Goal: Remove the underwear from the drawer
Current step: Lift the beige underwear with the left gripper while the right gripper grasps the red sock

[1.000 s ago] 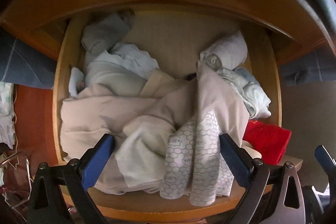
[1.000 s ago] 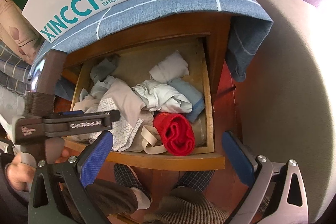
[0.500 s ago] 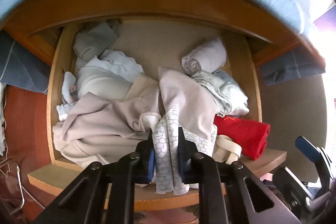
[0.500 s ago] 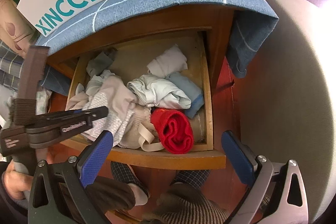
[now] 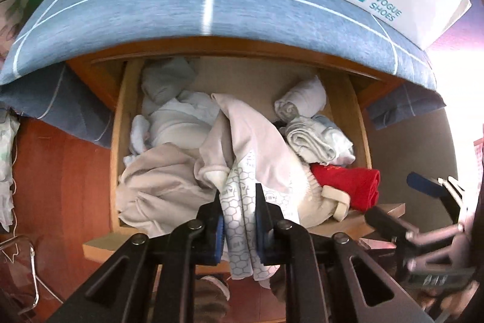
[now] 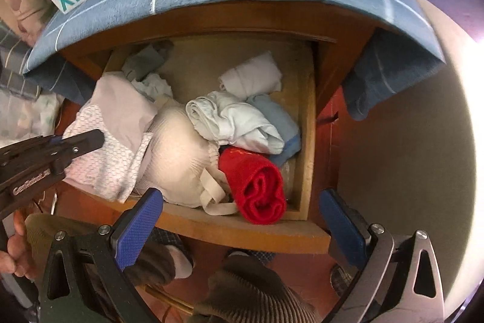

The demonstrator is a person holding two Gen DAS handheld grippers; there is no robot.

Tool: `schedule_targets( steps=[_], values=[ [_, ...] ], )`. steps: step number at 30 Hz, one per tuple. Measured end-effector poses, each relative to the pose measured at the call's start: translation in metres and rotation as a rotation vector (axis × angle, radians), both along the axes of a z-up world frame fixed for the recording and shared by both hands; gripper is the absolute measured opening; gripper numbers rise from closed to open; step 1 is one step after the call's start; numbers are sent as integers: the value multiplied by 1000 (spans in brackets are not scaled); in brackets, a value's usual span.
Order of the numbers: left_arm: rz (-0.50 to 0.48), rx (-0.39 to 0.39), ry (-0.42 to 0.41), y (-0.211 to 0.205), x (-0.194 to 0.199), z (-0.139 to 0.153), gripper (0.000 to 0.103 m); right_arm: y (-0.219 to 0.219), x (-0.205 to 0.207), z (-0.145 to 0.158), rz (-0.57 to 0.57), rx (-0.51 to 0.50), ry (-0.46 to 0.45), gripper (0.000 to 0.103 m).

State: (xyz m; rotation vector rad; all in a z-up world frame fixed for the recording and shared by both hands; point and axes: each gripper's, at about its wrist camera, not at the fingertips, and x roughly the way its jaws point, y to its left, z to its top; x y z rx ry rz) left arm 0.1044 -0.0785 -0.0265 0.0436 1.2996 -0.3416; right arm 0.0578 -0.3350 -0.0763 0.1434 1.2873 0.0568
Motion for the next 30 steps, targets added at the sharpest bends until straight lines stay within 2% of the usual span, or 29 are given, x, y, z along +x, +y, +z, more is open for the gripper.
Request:
schedule_targets(
  steps=[4,6,8,10,13,16,17,20,26,30],
  values=[
    [17,-7,2,13,1,-2,16,-6,17,-14,0,17,109,102],
    [32,-14,4,21,2,-3,16,-11,23,-18,-18,28,126,97],
    [39,-15,9,27,3,-4,16,-19,27,-21,-42,63,146,83],
    [44,-15,10,32,4,-5,16,-25,31,-25,-54,100,170,76],
    [44,-11,14,34,5,-8,16,-22,36,-30,-44,81,189,72],
    [41,-6,20,36,5,-13,16,-16,40,-39,-31,91,223,55],
    [42,-2,23,35,6,-15,16,-14,40,-42,-29,89,235,53],
    [52,9,32,38,7,-22,16,-11,43,-54,-34,39,265,53],
    [83,26,67,47,13,-37,20,-6,48,-72,-30,14,319,52],
    [111,36,91,52,18,-45,33,2,55,-79,-30,10,321,52]
  ],
)
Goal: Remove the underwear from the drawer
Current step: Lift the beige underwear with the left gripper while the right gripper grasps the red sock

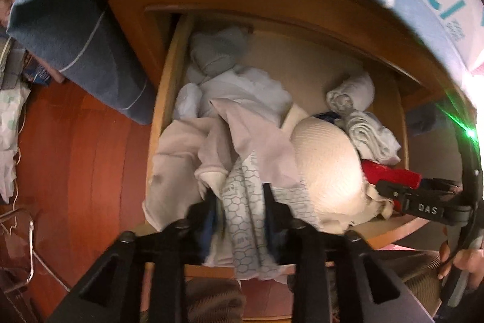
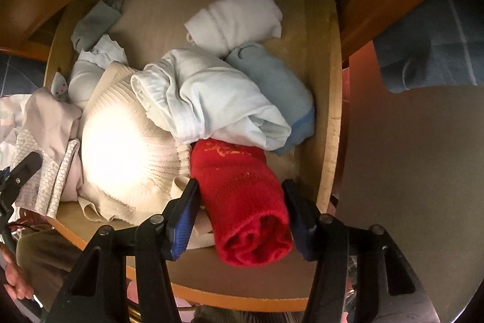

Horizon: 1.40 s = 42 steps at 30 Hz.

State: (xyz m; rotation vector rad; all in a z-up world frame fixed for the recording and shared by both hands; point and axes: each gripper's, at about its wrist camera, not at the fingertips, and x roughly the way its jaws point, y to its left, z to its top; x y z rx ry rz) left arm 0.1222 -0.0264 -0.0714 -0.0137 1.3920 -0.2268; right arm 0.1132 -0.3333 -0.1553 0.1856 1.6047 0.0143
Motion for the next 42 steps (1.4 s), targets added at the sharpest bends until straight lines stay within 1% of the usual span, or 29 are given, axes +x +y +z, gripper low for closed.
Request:
schedule_targets(
  steps=[2,3,5,6,9,12,13,14,15,16,17,18,19,23,29,33,38,42],
  values=[
    [4,0,8,1,1,-3,38,1,0,-2,-2,4,9,52],
    [11,4,13,1,2,-5,43,1,0,-2,-3,6,9,53],
    [18,5,22,3,4,-9,47,1,0,-2,-5,9,15,53],
    [22,7,29,3,4,-11,50,4,3,-4,-7,11,16,54],
    [21,13,37,-2,5,-18,54,2,3,-5,-8,16,11,53],
    [25,6,43,-6,6,-23,54,-1,0,-7,-18,27,7,51],
    [27,2,46,-5,6,-24,54,-2,0,-7,-21,31,7,48],
    [35,-1,53,-4,7,-26,52,-3,0,-6,-25,35,4,46],
    [43,-11,59,-3,7,-27,40,-4,0,-4,-29,38,-2,45],
    [43,-24,68,-3,8,-27,31,-5,-1,-2,-33,41,-9,43],
    [43,-26,71,-3,8,-27,30,-6,-1,-1,-38,42,-15,40],
    [41,-24,66,-3,8,-25,26,-6,-1,0,-41,42,-17,39],
    [42,-23,62,-3,8,-23,25,-6,-2,0,-43,44,-19,38],
    [47,-32,46,-4,6,-16,22,-8,-6,6,-63,59,-42,32],
    [34,-63,5,-1,-1,8,21,-14,-15,17,-72,77,-75,28],
    [19,-80,-28,1,-8,26,21,-22,-22,25,-100,87,-100,27],
    [-5,-83,-66,4,-19,46,21,-30,-31,34,-98,74,-115,25],
    [-25,-80,-90,5,-23,58,21,-30,-35,48,-91,56,-128,25]
  ],
)
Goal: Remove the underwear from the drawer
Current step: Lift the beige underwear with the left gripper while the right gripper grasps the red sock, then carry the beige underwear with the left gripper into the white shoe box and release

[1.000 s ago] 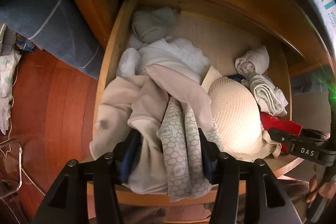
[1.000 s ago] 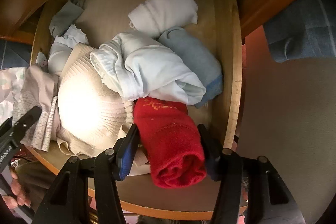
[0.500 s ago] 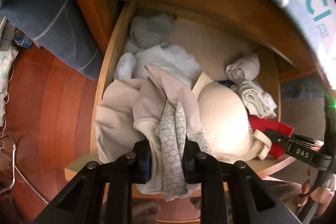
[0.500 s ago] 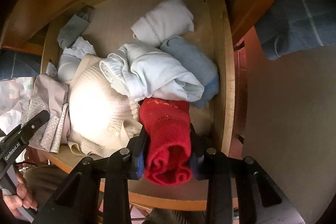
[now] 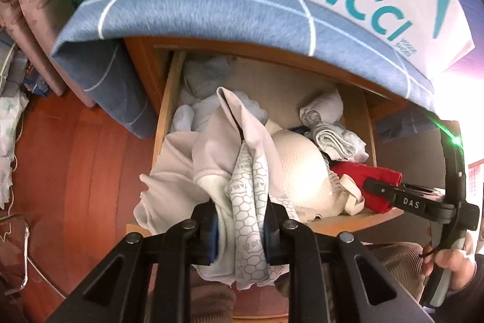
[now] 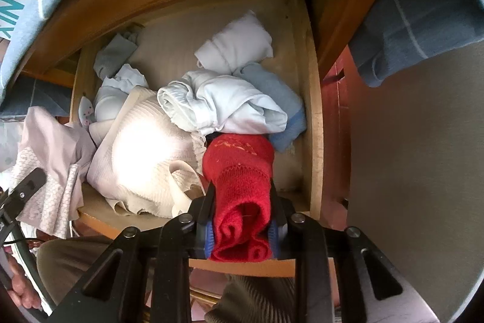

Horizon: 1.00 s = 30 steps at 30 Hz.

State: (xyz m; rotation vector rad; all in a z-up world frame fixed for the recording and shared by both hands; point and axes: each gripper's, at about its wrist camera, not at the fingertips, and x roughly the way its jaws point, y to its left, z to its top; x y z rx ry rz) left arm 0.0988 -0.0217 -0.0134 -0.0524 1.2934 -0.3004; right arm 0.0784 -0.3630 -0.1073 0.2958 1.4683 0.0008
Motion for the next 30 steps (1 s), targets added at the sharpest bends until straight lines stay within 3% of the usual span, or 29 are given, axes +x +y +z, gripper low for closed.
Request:
schedule_targets(
  steps=[13,30],
  values=[
    [-45,8,-110,1,-16,48,21,10,-6,12,29,-92,-65,24],
    [-100,-11,-326,-6,-17,157,21,21,-11,23,102,-197,-129,24]
  ],
)
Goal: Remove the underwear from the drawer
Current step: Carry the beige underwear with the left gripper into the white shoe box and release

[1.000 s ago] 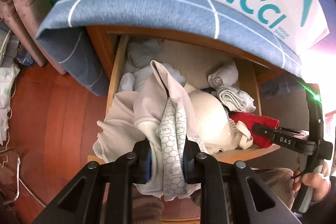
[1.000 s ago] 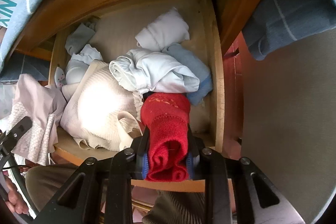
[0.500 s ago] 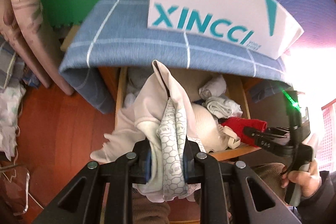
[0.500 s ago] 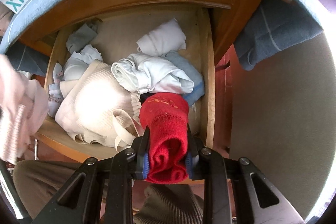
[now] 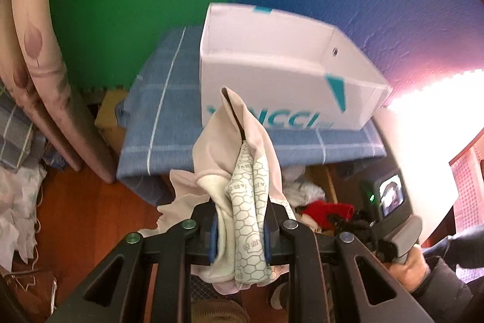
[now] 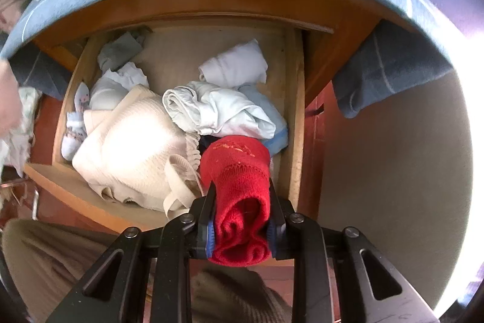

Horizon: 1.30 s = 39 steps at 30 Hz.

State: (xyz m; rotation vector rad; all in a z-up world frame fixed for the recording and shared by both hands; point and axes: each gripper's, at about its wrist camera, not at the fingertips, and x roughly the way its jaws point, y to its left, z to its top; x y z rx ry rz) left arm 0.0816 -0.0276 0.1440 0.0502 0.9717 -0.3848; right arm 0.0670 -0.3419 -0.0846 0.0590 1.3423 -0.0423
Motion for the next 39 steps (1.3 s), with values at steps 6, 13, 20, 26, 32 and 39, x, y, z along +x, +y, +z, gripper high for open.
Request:
schedule_targets(
  steps=[6,13,20,26,32,39],
  values=[
    [-19,-18,-79,-2,8,48,21,-3,-2,-1,-2,7,-5,24],
    [-14,-28,-206,-14,34,113,21,-1,-2,0,10,3,-14,24],
    [-35,-25,-312,-42,76,158,21,-4,-2,1,0,28,-13,24],
    [-54,-21,-260,-70,120,134,21,-6,-2,1,-11,49,-12,24],
    [-58,13,-161,-90,156,77,21,-8,-2,0,-22,72,-11,24],
    [-45,63,-72,-107,178,29,21,-10,0,-2,-19,96,-3,24]
  ],
)
